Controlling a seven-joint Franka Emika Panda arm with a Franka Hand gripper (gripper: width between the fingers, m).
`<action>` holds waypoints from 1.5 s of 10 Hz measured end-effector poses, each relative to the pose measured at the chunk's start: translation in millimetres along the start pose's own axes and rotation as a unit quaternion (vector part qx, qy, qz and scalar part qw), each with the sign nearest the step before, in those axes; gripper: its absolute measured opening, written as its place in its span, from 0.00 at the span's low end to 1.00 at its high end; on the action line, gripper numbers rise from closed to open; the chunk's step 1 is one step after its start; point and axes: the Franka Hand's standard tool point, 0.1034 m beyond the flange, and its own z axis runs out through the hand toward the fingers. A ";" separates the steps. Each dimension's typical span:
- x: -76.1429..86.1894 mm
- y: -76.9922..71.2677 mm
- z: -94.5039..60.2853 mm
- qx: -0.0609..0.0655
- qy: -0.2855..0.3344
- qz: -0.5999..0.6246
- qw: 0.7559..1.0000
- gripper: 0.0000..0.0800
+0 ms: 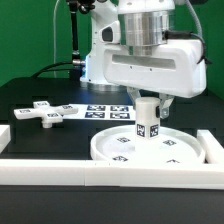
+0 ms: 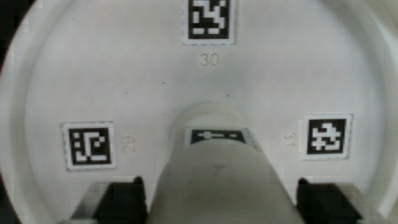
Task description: Assemble round table
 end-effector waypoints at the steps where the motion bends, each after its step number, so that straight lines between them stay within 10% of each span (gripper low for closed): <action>1: -1.9 -0.9 0.3 0.003 -0.005 0.051 0.999 0.51; 7: -4.5 -4.1 0.1 0.011 -0.013 0.208 0.978 0.51; 12: 1.2 -8.4 -0.4 0.085 -0.028 0.496 0.864 0.51; 15: 4.5 -7.8 -1.9 0.095 -0.052 0.594 0.797 0.51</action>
Offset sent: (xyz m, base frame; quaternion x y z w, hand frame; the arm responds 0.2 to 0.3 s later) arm 0.0000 0.0000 0.0000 0.0000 0.0000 0.1938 0.9810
